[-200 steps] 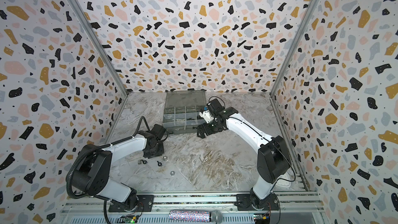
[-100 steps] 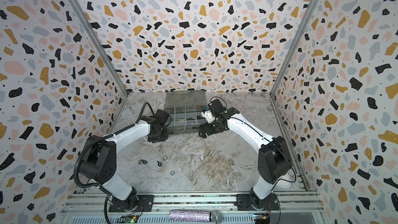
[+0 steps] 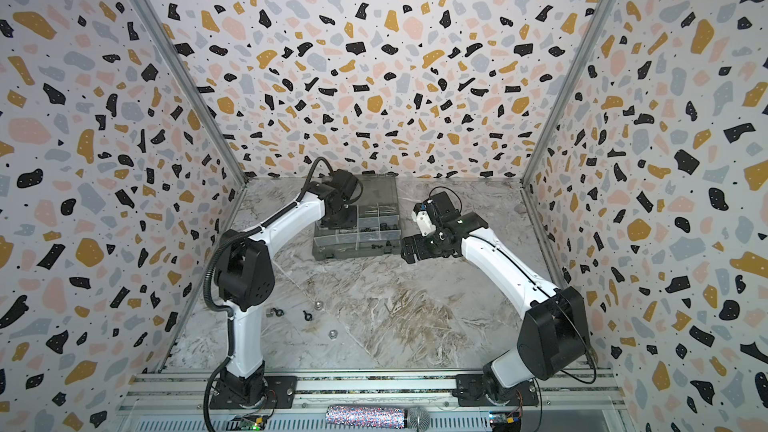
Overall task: Sort the screws and nuts into containers
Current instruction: 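Carry the bolt with the left gripper over the bolt compartment, then open the left gripper to release the bolt into the compartment, then move the open left gripper over a silver hex nut on the table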
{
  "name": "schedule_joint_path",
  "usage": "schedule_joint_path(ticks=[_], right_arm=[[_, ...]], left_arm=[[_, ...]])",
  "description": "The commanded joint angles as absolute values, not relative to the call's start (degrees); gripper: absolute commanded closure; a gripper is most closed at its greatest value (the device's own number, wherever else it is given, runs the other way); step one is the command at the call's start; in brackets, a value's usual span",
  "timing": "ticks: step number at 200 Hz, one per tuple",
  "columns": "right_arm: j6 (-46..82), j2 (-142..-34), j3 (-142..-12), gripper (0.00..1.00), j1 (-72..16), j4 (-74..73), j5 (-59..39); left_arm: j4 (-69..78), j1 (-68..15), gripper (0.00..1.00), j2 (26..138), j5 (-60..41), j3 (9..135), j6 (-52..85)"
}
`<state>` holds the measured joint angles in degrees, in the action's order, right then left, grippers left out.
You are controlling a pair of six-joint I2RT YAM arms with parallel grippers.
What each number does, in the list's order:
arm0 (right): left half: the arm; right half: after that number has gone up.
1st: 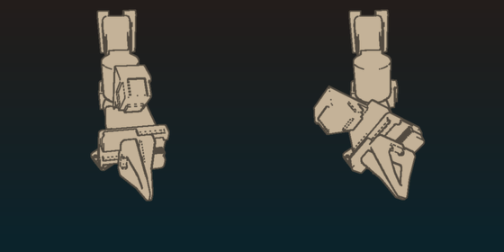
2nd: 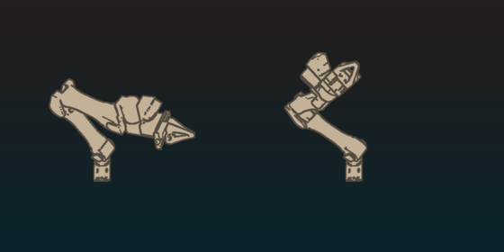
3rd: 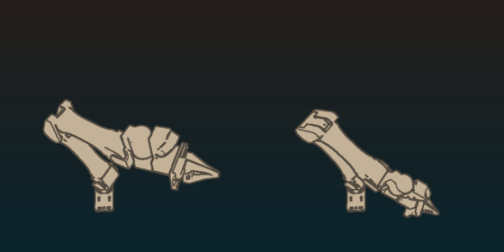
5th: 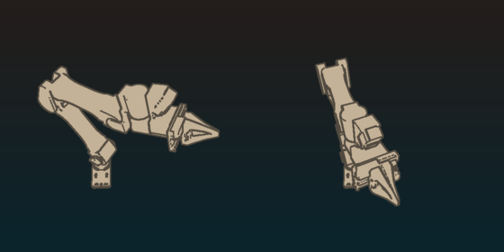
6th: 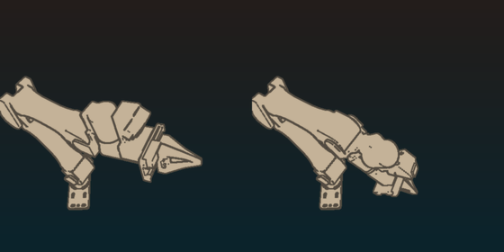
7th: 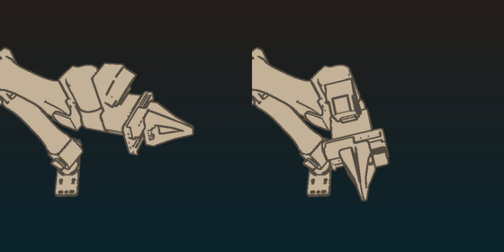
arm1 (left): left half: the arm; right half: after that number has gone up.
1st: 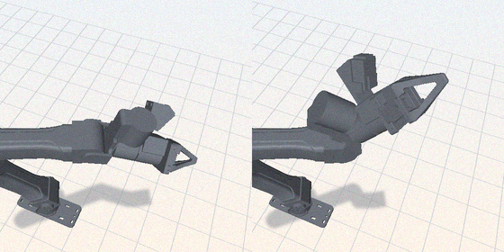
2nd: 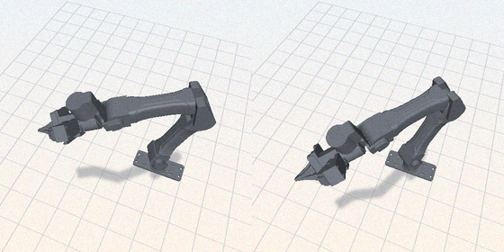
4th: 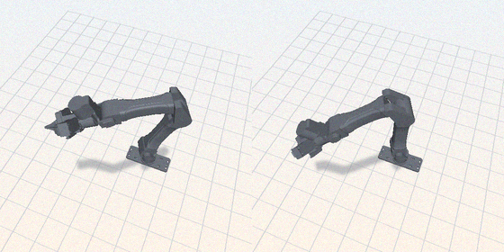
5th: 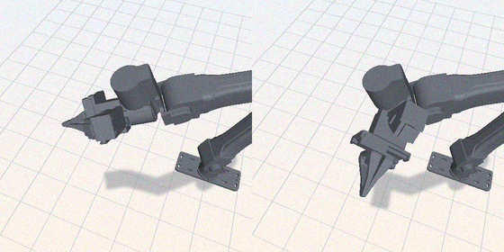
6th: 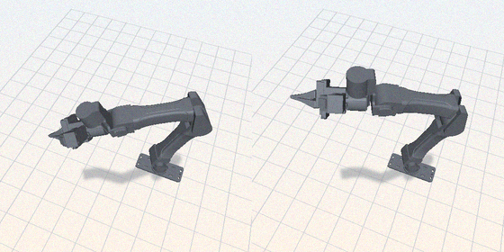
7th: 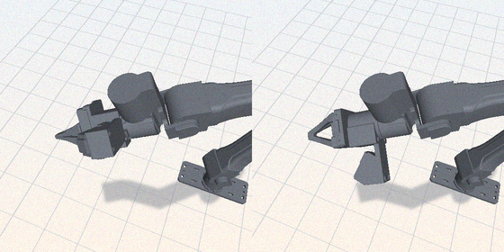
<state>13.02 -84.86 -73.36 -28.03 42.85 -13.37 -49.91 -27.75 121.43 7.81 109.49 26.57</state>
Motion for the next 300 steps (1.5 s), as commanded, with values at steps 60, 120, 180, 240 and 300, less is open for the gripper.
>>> schedule_joint_path(ticks=[60,120,180,240,300], right_arm=[[14.34,-79.72,-73.94,0.01,-26.64,48.76,-8.97],[15.88,-75.97,-72.07,0.01,-26.63,50.79,-7.43],[16.89,-73.48,-70.80,0.01,-26.36,52.01,-6.28],[15.41,-74.95,-71.95,0.01,-26.25,49.37,-8.72],[12.16,-83.73,-76.37,0.01,-28.30,44.38,-12.55]], left_arm=[[-43.73,-32.21,0.68,131.03,-6.97,121.36,26.27],[-39.29,-32.78,0.67,133.75,-10.32,121.89,27.74],[-40.12,-32.87,0.51,136.62,-12.04,125.70,28.13],[-42.74,-32.78,0.35,129.46,-8.30,125.61,26.24],[-41.14,-24.34,0.35,107.87,2.54,97.77,26.58]])
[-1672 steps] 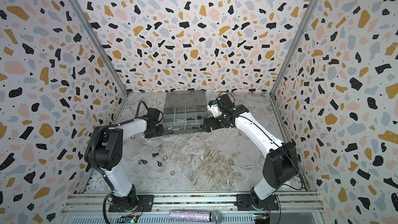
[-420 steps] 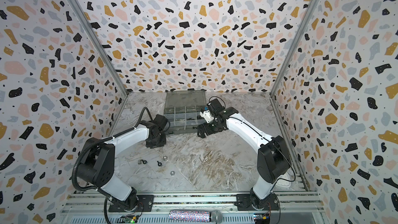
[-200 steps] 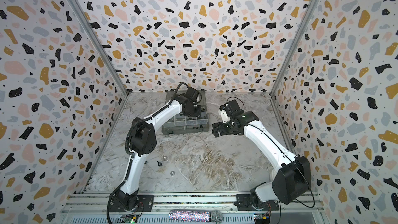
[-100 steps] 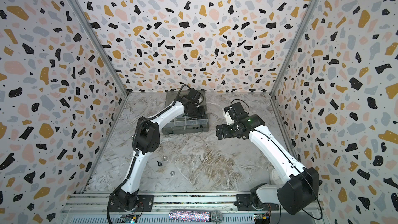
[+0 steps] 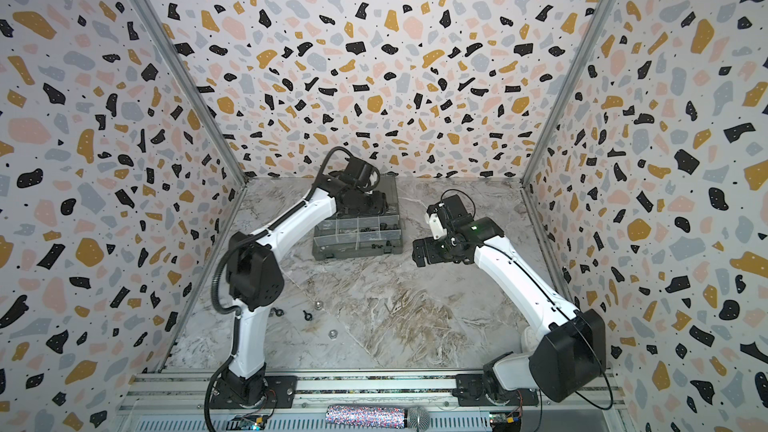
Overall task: Sort the screws and nuts into containers
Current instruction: 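Move the open left gripper over a silver hex nut on the table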
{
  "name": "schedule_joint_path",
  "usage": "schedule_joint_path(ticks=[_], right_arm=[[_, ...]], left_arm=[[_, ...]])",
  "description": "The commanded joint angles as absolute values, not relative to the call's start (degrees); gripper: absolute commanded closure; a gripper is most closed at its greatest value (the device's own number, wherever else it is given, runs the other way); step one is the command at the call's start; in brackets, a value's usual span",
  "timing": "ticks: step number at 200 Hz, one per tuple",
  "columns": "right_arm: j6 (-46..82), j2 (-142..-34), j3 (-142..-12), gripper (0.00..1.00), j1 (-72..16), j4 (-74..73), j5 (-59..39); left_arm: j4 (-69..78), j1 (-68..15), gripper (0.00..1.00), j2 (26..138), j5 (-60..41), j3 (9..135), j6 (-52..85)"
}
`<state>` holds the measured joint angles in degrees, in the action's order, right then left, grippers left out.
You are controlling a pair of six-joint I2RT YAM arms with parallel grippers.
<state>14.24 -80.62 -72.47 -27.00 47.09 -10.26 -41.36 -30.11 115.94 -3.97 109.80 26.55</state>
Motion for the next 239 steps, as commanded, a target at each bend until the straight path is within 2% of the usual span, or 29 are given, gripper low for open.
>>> schedule_joint_path(ticks=[1,45,93,161,239], right_arm=[[12.06,-83.92,-76.46,0.01,-28.39,44.29,-12.65],[10.27,-92.56,-82.40,0.01,-32.75,41.11,-14.69],[7.33,-102.47,-92.92,0.01,-37.18,41.61,-16.25],[6.00,-109.37,-101.11,0.01,-38.68,42.76,-17.55],[6.03,-112.32,-104.58,0.01,-37.65,44.21,-16.20]], left_arm=[[-41.05,-24.03,0.35,107.33,2.68,97.14,26.60],[-40.46,-10.37,0.36,90.79,8.75,72.76,28.30],[-40.21,-0.33,0.35,84.35,12.39,60.23,28.51],[-36.72,7.21,0.37,87.11,13.30,57.17,29.72],[-33.28,9.95,0.42,95.20,11.75,58.45,30.01]])
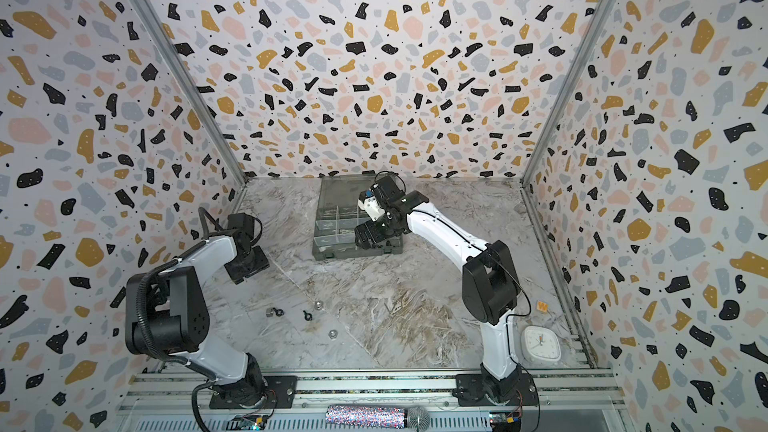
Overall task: Sort the screws and nuts into containers
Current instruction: 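Move the open left gripper over a silver hex nut on the table, then lower the left gripper onto the silver hex nut and close on it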
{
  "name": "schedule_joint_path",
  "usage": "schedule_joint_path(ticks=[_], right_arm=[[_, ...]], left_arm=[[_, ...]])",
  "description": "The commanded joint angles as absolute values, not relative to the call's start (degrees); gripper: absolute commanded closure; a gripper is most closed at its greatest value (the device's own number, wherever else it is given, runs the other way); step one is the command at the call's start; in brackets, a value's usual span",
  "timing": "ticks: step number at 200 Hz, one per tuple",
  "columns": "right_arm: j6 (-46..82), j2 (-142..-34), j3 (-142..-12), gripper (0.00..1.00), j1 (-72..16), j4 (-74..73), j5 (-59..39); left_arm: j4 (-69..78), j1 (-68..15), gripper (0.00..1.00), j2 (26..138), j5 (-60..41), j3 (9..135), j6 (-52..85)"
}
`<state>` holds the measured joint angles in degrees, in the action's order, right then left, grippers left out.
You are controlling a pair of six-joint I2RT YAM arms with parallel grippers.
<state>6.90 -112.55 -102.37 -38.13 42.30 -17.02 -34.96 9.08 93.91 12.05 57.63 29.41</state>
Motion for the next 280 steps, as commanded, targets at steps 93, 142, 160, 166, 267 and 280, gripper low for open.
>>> schedule_joint_path(ticks=[93,142,160,166,267,280], right_arm=[[6.26,-116.05,-109.34,0.01,-36.23,46.48,-16.37],[6.28,-118.72,-113.57,0.01,-35.99,48.31,-16.60],[6.33,-119.42,-114.58,0.01,-35.95,48.72,-16.69],[6.33,-119.52,-114.67,0.01,-35.94,48.78,-16.66],[6.21,-119.18,-113.61,0.01,-35.12,49.07,-17.02],[6.23,-118.95,-113.36,0.01,-35.11,49.04,-16.91]], left_arm=[[-30.37,11.01,0.46,101.63,10.81,61.68,30.11],[-29.79,11.86,0.46,103.60,10.30,63.09,29.78],[-29.76,12.12,0.47,104.14,10.18,63.37,30.13],[-29.79,12.13,0.47,104.31,9.78,63.31,30.28],[-29.96,12.13,0.70,104.85,7.55,62.39,30.68],[-30.08,12.13,0.71,104.85,7.17,62.50,30.50]])
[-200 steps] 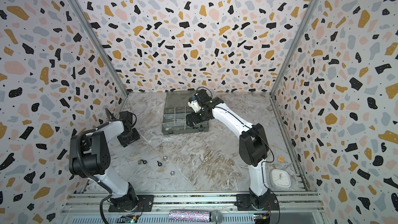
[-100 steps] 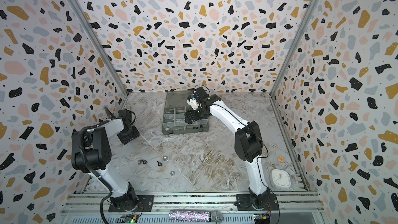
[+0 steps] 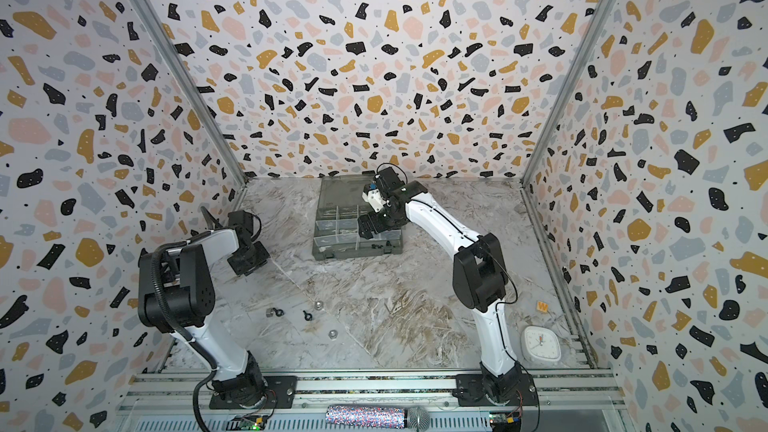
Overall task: Sort the screws and nuts into containers
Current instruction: 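Lower the left gripper onto the silver hex nut and close on it, then lift the hex nut and carry it over an empty box compartment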
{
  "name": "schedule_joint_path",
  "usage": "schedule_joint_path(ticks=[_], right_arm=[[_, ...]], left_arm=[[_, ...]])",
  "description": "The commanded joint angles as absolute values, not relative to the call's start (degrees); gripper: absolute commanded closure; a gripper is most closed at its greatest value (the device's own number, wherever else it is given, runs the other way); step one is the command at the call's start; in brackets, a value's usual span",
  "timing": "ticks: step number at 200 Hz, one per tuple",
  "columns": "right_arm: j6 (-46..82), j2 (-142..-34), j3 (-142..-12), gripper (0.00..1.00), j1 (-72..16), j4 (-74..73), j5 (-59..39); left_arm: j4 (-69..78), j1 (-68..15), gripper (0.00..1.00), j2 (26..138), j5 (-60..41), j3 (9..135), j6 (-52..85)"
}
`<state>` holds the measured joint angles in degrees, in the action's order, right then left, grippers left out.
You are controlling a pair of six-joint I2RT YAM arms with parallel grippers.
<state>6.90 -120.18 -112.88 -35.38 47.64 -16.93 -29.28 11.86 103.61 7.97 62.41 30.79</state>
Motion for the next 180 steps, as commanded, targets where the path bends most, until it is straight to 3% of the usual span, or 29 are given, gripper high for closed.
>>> schedule_joint_path(ticks=[1,180], right_arm=[[6.19,-118.89,-113.32,0.01,-35.09,49.04,-16.89],[7.21,-112.05,-104.20,0.01,-35.16,47.04,-15.40]], left_arm=[[-30.11,12.13,0.71,104.85,7.14,62.54,30.50],[-36.19,6.32,0.75,98.71,7.12,65.30,27.51]])
